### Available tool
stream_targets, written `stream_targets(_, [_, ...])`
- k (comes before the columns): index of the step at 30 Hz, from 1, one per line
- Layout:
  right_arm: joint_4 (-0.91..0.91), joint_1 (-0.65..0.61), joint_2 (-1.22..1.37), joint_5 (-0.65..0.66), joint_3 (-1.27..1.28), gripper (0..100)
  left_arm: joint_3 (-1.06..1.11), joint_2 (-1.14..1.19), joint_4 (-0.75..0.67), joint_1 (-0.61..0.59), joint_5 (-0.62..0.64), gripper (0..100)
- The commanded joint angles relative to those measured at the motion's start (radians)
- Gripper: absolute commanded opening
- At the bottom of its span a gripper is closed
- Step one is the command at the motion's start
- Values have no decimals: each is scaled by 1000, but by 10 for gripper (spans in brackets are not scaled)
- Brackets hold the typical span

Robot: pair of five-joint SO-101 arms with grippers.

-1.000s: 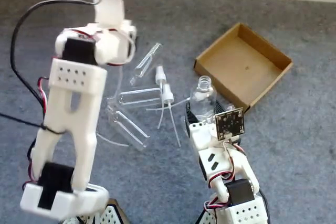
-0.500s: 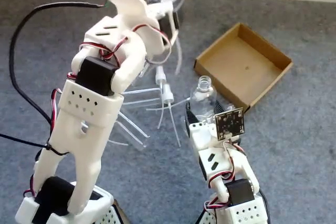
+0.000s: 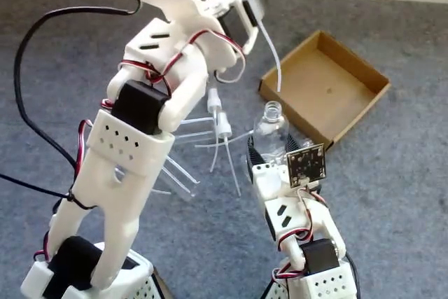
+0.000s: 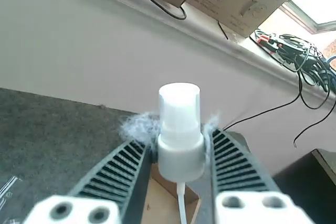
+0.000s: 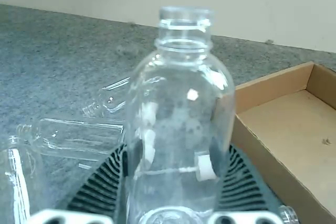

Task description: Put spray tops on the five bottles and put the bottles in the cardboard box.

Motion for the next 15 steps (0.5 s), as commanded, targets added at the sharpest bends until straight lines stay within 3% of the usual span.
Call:
stream_targets(1, [5,5,-13,-2,110,78,-15,-47,71,16,14,38])
stream_targets(10, [5,5,-13,-2,110,78,122,-139,137,19,14,38])
stream_targets(15, [5,5,-13,-2,110,78,332,-194,-55,48,12,38])
